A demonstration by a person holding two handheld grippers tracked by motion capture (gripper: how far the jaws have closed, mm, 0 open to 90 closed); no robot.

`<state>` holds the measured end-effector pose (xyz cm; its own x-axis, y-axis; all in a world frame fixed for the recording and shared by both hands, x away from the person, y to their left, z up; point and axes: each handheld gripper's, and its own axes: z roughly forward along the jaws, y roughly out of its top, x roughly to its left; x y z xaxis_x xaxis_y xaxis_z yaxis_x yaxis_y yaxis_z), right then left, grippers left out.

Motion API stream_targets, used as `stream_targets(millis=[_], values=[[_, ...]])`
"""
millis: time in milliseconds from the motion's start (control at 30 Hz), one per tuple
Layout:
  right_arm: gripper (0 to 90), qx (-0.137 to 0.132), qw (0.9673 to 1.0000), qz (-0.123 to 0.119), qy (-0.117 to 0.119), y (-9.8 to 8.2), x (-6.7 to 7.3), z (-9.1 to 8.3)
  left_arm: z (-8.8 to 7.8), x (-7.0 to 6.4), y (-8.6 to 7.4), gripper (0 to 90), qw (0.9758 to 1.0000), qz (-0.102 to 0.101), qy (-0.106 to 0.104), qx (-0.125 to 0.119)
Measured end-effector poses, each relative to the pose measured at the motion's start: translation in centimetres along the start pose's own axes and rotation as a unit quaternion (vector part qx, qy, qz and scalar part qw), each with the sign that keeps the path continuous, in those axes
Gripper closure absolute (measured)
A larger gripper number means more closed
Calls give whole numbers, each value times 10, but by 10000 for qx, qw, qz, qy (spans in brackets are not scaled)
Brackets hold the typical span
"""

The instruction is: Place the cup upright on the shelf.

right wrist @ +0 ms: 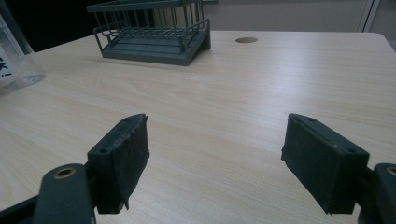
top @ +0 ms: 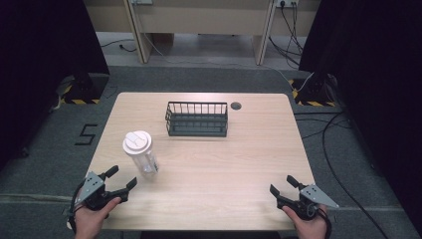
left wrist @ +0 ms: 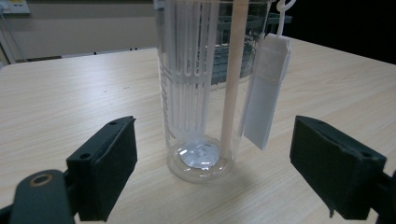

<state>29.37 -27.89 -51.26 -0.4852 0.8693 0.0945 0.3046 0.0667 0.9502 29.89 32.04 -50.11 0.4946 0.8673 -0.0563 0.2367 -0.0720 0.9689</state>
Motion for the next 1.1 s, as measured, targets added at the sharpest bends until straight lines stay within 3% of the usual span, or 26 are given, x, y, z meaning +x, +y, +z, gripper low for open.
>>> stream_targets(millis=[200, 367, 567, 1100], values=[[230, 14, 10000, -63, -18, 1, -1, 2, 10, 1, 1, 144, 10000, -23, -19, 23], [231, 27, 10000, 18, -19, 1, -1, 2, 18, 2, 0, 144, 9999, -98, -38, 94], [230, 25, 10000, -6, -33, 1, -2, 3, 31, 1, 4, 143, 9999, 49, -51, 129], [228, 14, 10000, -1, -26, 1, -1, 3, 60, 3, 13, 135, 9997, 124, -105, 182]])
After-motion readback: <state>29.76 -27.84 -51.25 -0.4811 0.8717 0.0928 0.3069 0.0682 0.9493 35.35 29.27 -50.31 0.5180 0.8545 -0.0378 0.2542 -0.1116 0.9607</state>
